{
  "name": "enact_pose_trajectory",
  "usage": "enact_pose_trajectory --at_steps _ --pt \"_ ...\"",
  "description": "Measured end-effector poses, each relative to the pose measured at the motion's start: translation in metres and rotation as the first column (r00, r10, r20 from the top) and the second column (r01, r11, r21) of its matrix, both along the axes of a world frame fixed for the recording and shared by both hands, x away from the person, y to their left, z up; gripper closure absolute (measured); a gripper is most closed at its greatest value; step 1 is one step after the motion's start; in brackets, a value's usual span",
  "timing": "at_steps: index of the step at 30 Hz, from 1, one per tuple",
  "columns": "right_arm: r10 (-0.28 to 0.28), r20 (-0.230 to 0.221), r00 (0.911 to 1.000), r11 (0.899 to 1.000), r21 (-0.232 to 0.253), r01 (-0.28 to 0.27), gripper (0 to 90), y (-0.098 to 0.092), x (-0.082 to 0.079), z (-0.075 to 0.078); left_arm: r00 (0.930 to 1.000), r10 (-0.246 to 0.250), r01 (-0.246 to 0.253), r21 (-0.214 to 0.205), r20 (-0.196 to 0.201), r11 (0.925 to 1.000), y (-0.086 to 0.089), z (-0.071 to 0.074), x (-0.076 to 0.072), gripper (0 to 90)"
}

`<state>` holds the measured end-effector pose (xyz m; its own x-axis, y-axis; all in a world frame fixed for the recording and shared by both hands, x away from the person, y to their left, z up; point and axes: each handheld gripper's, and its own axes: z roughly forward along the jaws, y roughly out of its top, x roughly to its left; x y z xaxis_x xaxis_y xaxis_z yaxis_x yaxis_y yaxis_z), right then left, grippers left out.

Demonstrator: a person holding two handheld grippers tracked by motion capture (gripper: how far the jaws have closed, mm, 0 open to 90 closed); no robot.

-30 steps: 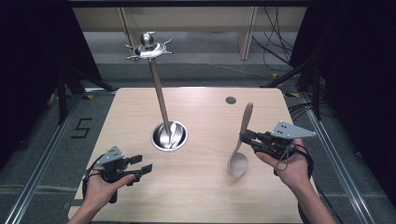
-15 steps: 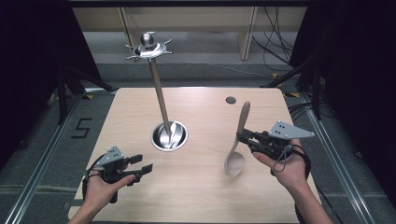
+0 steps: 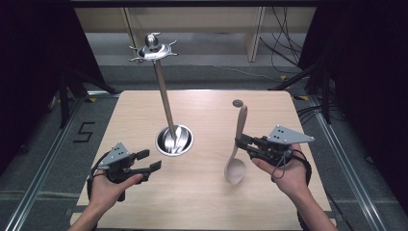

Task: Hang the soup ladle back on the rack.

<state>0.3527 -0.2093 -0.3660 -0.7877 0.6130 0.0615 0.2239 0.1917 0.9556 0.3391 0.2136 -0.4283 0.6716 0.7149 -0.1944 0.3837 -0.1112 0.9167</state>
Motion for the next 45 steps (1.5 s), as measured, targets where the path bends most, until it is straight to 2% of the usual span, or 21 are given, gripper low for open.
enact_pose_trajectory --at_steps 1,3,4,8,11,14,15,16,18,20,21,26,27,28,29,30,33,37,39,41,45 --pt "0.001 0.016 0.9999 1.000 -0.002 -0.001 76.1 0.001 0.000 0.001 0.9998 -0.009 0.009 0.008 0.017 0.9999 -0.001 0.004 0.001 32.0" --pt "0.002 0.003 1.0000 1.000 0.002 -0.002 76.1 0.005 -0.002 0.002 0.9998 -0.004 0.004 -0.008 0.020 1.0000 -0.003 0.007 0.002 32.0" --pt "0.001 -0.001 1.0000 1.000 0.006 -0.001 76.1 0.007 -0.003 0.003 0.9991 -0.012 0.012 -0.017 0.040 0.9998 -0.006 0.015 0.005 31.9" --pt "-0.006 0.031 0.9995 1.000 0.006 0.006 76.1 0.013 -0.005 0.004 0.9961 -0.027 0.030 -0.039 0.084 0.9988 -0.017 0.033 0.006 33.3" --pt "-0.003 0.002 1.0000 1.000 0.023 0.003 76.1 0.019 -0.010 0.003 0.9915 -0.041 0.047 -0.049 0.123 0.9977 -0.025 0.046 0.007 35.1" --pt "-0.003 0.015 0.9999 1.000 0.015 0.003 76.0 0.023 -0.010 0.001 0.9886 -0.057 0.067 -0.068 0.139 0.9954 -0.034 0.057 0.008 37.4" --pt "0.001 -0.009 1.0000 1.000 0.011 -0.001 76.0 0.025 -0.011 0.001 0.9862 -0.070 0.081 -0.066 0.150 0.9945 -0.037 0.061 0.008 38.2" --pt "0.010 -0.006 0.9999 1.000 0.019 -0.010 76.0 0.027 -0.011 0.000 0.9841 -0.080 0.092 -0.073 0.159 0.9931 -0.040 0.064 0.009 38.9" --pt "0.011 0.008 0.9999 1.000 0.004 -0.011 76.0 0.030 -0.010 0.000 0.9815 -0.094 0.106 -0.064 0.166 0.9923 -0.047 0.070 0.009 40.0" --pt "0.015 -0.012 0.9998 1.000 0.014 -0.014 76.0 0.035 -0.011 -0.001 0.9779 -0.116 0.128 -0.061 0.174 0.9899 -0.054 0.075 0.009 41.9" --pt "0.014 0.010 0.9999 1.000 0.011 -0.014 76.0 0.037 -0.010 -0.002 0.9761 -0.126 0.138 -0.057 0.177 0.9888 -0.057 0.078 0.009 42.7" --pt "0.014 -0.020 0.9997 1.000 0.012 -0.014 76.0 0.045 -0.011 -0.003 0.9674 -0.169 0.183 -0.058 0.188 0.9813 -0.076 0.087 0.009 44.5" --pt "0.021 -0.007 0.9997 1.000 0.019 -0.021 76.0 0.047 -0.010 -0.003 0.9674 -0.169 0.183 -0.058 0.188 0.9813 -0.076 0.087 0.009 44.8" --pt "0.025 -0.015 0.9996 1.000 0.016 -0.025 76.0 0.048 -0.010 -0.003 0.9627 -0.187 0.201 -0.054 0.196 0.9782 -0.083 0.091 0.009 45.0" --pt "0.016 0.008 0.9998 1.000 -0.001 -0.016 75.9 0.047 -0.010 -0.003 0.9602 -0.198 0.213 -0.060 0.197 0.9751 -0.086 0.092 0.008 45.2" --pt "0.022 -0.017 0.9996 1.000 0.018 -0.022 75.9 0.049 -0.011 -0.004 0.9579 -0.209 0.226 -0.066 0.197 0.9720 -0.090 0.093 0.008 45.3" --pt "0.018 -0.009 0.9998 1.000 0.011 -0.018 76.0 0.050 -0.011 -0.005 0.9539 -0.230 0.250 -0.088 0.193 0.9642 -0.103 0.097 0.008 45.7" --pt "0.019 -0.025 0.9995 1.000 0.008 -0.019 75.9 0.052 -0.012 -0.006 0.9466 -0.255 0.273 -0.069 0.197 0.9595 -0.117 0.100 0.008 48.0" --pt "0.008 -0.045 0.9989 1.000 0.009 -0.007 75.9 0.052 -0.013 -0.007 0.9471 -0.255 0.272 -0.065 0.195 0.9601 -0.123 0.101 0.009 48.9" --pt "0.018 -0.030 0.9994 1.000 0.004 -0.018 75.9 0.052 -0.012 -0.007 0.9454 -0.260 0.275 -0.051 0.196 0.9600 -0.128 0.101 0.011 50.1" --pt "0.020 -0.023 0.9995 1.000 -0.006 -0.020 75.9 0.053 -0.013 -0.009 0.9511 -0.247 0.259 -0.047 0.186 0.9646 -0.138 0.099 0.015 52.6"
